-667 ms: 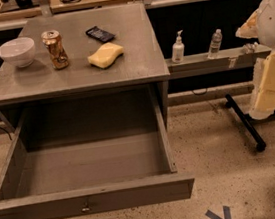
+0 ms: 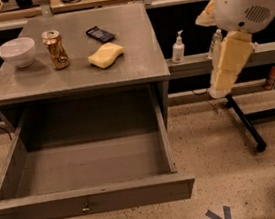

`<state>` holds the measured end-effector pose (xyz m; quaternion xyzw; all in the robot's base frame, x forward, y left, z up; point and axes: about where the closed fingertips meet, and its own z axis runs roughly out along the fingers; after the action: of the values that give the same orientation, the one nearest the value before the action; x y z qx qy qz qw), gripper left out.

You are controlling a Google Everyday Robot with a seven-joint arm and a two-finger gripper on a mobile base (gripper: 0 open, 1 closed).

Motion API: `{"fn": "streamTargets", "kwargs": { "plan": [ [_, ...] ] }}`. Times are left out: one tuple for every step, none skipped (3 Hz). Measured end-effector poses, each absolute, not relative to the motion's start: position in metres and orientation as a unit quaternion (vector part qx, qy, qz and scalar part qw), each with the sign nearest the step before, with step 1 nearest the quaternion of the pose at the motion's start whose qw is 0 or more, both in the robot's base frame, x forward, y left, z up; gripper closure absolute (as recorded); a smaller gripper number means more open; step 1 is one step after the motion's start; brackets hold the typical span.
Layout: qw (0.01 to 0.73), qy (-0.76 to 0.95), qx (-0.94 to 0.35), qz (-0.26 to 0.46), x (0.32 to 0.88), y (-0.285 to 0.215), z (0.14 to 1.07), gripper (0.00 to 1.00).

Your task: Place orange can into top drawer

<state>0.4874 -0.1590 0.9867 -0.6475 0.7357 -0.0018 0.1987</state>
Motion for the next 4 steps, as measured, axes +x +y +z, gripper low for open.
{"fn": "streamTargets", "kwargs": {
  "plan": [
    [0.239, 0.685, -0.685, 0.068, 0.532, -0.083, 0.996, 0.00],
    [0.285, 0.657, -0.681, 0.153, 0.573, -0.016, 0.999, 0.00],
    [0.352, 0.652, -0.634, 0.220, 0.609, 0.033, 1.005, 0.00],
    [0.388, 0.650, -0.613, 0.228, 0.627, 0.048, 1.012, 0.00]
  ]
}}
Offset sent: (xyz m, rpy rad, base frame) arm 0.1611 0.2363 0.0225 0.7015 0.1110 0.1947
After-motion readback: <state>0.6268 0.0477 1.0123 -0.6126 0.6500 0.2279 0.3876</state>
